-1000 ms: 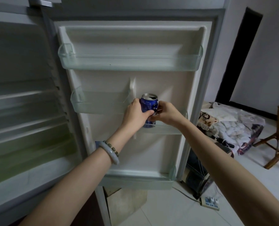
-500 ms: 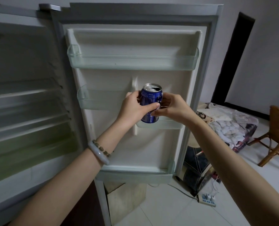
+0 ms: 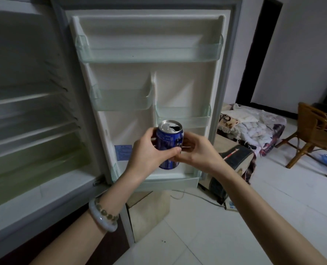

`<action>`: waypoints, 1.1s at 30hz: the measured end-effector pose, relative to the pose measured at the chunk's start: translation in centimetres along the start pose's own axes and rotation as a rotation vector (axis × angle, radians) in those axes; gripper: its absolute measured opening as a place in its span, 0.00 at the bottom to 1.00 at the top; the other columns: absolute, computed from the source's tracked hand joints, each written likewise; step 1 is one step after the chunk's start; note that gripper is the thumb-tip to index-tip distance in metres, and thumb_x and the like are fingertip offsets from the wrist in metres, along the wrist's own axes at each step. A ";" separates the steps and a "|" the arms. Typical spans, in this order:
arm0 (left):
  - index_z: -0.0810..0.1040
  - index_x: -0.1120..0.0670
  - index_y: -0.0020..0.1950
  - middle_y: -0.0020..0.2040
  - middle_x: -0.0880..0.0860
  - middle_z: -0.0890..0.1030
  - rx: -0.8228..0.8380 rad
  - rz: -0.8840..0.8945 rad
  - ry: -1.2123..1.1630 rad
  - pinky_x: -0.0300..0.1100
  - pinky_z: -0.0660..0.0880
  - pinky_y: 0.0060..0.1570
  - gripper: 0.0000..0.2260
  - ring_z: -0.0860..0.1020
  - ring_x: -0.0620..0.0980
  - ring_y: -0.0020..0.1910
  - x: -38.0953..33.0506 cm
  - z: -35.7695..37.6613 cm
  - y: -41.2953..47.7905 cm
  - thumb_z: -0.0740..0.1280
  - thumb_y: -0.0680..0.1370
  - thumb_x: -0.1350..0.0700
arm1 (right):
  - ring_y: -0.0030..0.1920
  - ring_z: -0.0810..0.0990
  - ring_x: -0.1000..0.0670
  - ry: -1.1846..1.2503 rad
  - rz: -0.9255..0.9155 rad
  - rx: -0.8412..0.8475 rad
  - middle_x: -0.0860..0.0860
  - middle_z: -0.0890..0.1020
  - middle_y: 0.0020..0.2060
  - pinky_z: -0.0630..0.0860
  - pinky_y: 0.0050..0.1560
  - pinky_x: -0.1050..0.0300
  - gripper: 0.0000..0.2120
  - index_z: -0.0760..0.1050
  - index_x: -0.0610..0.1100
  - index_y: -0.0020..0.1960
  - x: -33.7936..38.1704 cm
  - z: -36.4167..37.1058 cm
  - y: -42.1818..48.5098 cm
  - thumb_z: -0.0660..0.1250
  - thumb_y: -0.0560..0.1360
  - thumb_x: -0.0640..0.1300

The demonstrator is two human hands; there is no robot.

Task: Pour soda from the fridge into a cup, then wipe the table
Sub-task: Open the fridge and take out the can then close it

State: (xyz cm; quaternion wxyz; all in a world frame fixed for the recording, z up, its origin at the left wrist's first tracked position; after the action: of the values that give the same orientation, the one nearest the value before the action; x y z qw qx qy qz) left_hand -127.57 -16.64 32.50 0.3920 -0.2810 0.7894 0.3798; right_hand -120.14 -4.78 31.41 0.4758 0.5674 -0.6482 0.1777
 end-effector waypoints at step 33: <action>0.72 0.47 0.57 0.53 0.42 0.77 -0.142 -0.135 0.034 0.30 0.72 0.45 0.29 0.73 0.33 0.51 0.2 12.8 -2.1 0.80 0.61 0.49 | 0.70 0.66 0.51 -0.176 0.067 -0.108 0.49 0.68 0.71 0.67 0.68 0.47 0.30 0.61 0.47 0.74 -16.2 -13.3 -1.4 0.65 0.75 0.51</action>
State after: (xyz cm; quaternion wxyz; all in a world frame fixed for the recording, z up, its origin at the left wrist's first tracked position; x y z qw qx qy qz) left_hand -120.97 -7.35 26.35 0.3823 -0.3669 0.7464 0.4026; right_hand -114.94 14.23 24.18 0.4405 0.5326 -0.7147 0.1078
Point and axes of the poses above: each hand's wrist, its own y-axis towards the middle knuckle, its own z-axis out of the palm, x = y × z, the point moved 9 cm from there along y, towards the middle knuckle
